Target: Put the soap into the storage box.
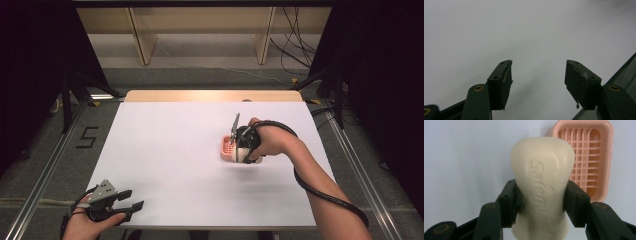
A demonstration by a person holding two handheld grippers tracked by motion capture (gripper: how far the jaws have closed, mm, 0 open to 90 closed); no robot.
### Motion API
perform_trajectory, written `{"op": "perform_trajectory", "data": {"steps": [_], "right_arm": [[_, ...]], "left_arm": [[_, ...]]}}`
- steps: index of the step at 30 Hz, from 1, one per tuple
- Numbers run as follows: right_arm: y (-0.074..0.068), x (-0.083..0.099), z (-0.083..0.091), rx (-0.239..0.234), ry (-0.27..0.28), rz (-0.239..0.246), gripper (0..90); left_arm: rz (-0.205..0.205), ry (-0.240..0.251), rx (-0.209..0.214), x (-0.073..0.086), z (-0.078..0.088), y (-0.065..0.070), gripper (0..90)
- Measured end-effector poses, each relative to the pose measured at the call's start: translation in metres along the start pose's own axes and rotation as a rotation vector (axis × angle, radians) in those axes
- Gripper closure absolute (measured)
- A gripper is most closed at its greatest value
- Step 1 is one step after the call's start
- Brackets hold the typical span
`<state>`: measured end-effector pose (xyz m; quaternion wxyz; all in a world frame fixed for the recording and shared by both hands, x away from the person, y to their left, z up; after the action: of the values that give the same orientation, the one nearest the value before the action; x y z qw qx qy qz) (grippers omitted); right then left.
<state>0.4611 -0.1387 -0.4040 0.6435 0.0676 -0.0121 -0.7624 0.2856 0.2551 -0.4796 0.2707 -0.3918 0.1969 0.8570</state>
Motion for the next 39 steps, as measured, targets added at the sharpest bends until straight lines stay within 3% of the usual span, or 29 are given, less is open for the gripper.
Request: {"op": "perform_trajectory", "data": {"steps": [1,3,5,6,7,8,11,13,14,17,18,19,20,21,22,23,26,27,28,29,33,34,35,36,37,38,39], "right_arm": [[0.003,-0.002,-0.001,0.0,0.018,0.042,50.6],[0.001,-0.002,0.0,-0.005,-0.006,-0.003,50.5],[0.005,-0.005,-0.002,0.0,0.026,0.056,50.5],[0.002,-0.004,-0.001,-0.006,0.002,-0.001,50.6],[0.006,-0.004,-0.002,0.006,0.02,0.041,50.5],[0.003,-0.005,-0.001,-0.002,-0.003,-0.004,50.6],[0.006,-0.006,-0.001,0.009,0.003,0.016,50.6],[0.008,-0.006,-0.001,0.016,0.012,0.026,50.6],[0.008,-0.006,-0.001,0.012,0.012,0.024,50.5],[0.01,-0.006,-0.001,0.015,0.012,0.024,50.5],[0.012,-0.007,-0.001,0.014,0.018,0.052,50.5],[0.01,-0.006,0.0,0.016,-0.004,-0.006,50.5],[0.014,-0.007,-0.002,0.02,0.02,0.048,50.5],[0.014,-0.008,-0.001,0.018,0.018,0.045,50.5],[0.012,-0.007,-0.001,0.017,-0.003,0.006,50.5],[0.016,-0.007,-0.003,0.03,0.021,0.054,50.5],[0.013,-0.008,-0.001,0.021,-0.003,-0.005,50.5],[0.016,-0.008,-0.002,0.024,0.021,0.027,50.5],[0.016,-0.008,-0.002,0.022,0.009,0.006,50.5],[0.018,-0.008,-0.003,0.026,0.009,0.025,50.6],[0.021,-0.008,-0.003,0.037,0.021,0.025,50.5],[0.02,-0.009,-0.003,0.023,0.024,0.006,50.5],[0.022,-0.009,-0.004,0.021,0.029,0.028,50.5],[0.02,-0.008,-0.003,0.026,0.006,-0.016,50.5],[0.021,-0.008,-0.003,0.029,0.01,-0.011,50.5],[0.025,-0.008,-0.005,0.039,0.035,0.034,50.6],[0.023,-0.008,-0.004,0.04,0.032,0.014,50.5]], "left_arm": [[0.0,-0.001,0.0,0.0,0.0,0.0,38.2],[-0.006,-0.004,-0.002,0.0,0.0,-0.001,38.2],[0.0,-0.001,0.0,0.0,0.0,0.0,38.2],[0.0,-0.001,0.0,0.0,0.0,0.0,38.2],[0.0,-0.003,0.002,0.0,0.0,0.0,38.2],[-0.006,-0.001,0.0,0.0,0.0,0.0,38.2],[-0.003,-0.003,0.002,0.0,0.0,0.0,38.2],[-0.022,-0.004,-0.002,0.0,0.0,-0.002,38.2],[-0.003,0.002,0.001,0.0,0.0,0.0,38.2],[-0.001,-0.001,0.001,0.0,0.0,0.0,38.2],[-0.001,-0.002,0.002,0.0,0.0,0.0,38.2],[-0.001,0.002,0.001,0.0,0.0,0.0,38.2],[-0.001,0.002,0.001,0.0,0.0,0.0,38.2],[-0.001,0.002,0.001,0.0,0.0,0.0,38.2],[-0.002,0.001,0.001,0.0,0.0,0.0,38.2],[-0.002,0.001,0.001,0.0,0.0,0.0,38.2],[-0.002,-0.001,0.001,0.0,0.0,0.0,38.2],[-0.003,-0.002,0.002,0.0,0.0,0.0,38.2],[-0.002,0.002,0.002,0.0,0.0,0.0,38.2],[-0.002,0.002,0.001,0.0,0.0,0.0,38.2],[-0.002,0.003,0.0,0.0,0.0,0.0,38.2],[-0.002,-0.002,0.001,0.0,0.0,0.0,38.2],[-0.007,-0.005,0.0,0.0,0.0,-0.001,38.2],[-0.021,-0.017,0.0,0.0,0.0,-0.001,38.2],[-0.024,-0.02,0.0,0.0,0.001,-0.002,38.2],[-0.023,-0.018,0.0,0.0,0.001,-0.002,38.2],[-0.007,-0.004,0.0,0.0,0.0,0.0,38.2]]}}
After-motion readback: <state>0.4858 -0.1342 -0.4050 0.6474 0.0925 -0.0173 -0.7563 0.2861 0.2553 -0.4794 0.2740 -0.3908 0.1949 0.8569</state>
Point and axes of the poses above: each handheld gripper's, and its own axes: z roughly backward along the jaws, x roughly out of its underside, y roughly to its right, the point moved 2 cm from there along -z, roughly forward along the jaws, and after that the axes turned 1 degree about -z, right-handed, at the moved point
